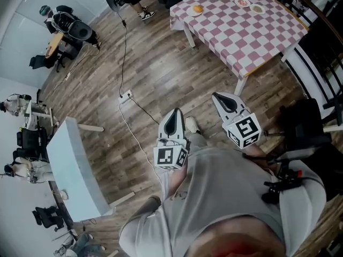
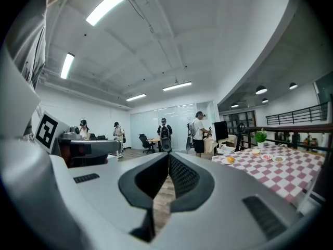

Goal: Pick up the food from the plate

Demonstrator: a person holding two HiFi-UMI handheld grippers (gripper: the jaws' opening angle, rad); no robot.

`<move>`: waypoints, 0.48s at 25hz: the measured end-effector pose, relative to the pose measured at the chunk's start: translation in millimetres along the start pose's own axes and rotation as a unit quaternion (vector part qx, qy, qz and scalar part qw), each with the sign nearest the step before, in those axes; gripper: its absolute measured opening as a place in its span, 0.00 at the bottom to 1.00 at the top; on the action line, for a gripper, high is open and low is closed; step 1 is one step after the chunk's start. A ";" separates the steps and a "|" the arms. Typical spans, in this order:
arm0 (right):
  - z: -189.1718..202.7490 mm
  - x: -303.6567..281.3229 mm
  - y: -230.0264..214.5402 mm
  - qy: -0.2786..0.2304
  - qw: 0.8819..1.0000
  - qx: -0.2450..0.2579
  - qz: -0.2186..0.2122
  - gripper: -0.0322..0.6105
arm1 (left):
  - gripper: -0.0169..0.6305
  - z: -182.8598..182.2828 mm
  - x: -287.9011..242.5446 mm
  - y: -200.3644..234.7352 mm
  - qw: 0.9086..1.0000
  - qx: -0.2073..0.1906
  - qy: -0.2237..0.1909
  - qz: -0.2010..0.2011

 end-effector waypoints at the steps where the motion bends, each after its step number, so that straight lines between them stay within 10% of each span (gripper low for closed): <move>1: 1.6 -6.2 -1.1 0.002 1.000 0.001 0.000 0.07 | 0.04 1.6 -3.0 5.8 1.000 0.001 0.000 -0.003; 12: 4.9 -95.2 -15.6 0.037 0.999 0.020 0.017 0.07 | 0.04 13.6 -68.2 89.2 0.999 0.036 0.003 0.009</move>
Point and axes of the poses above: the fingertips, and each gripper's own axes: x backward along the fingers, y to its left, z out of its underside, the point moved 2 cm from there along x, backward along the fingers, and after that the axes turned 7 degrees about z, right-handed, at the moved point
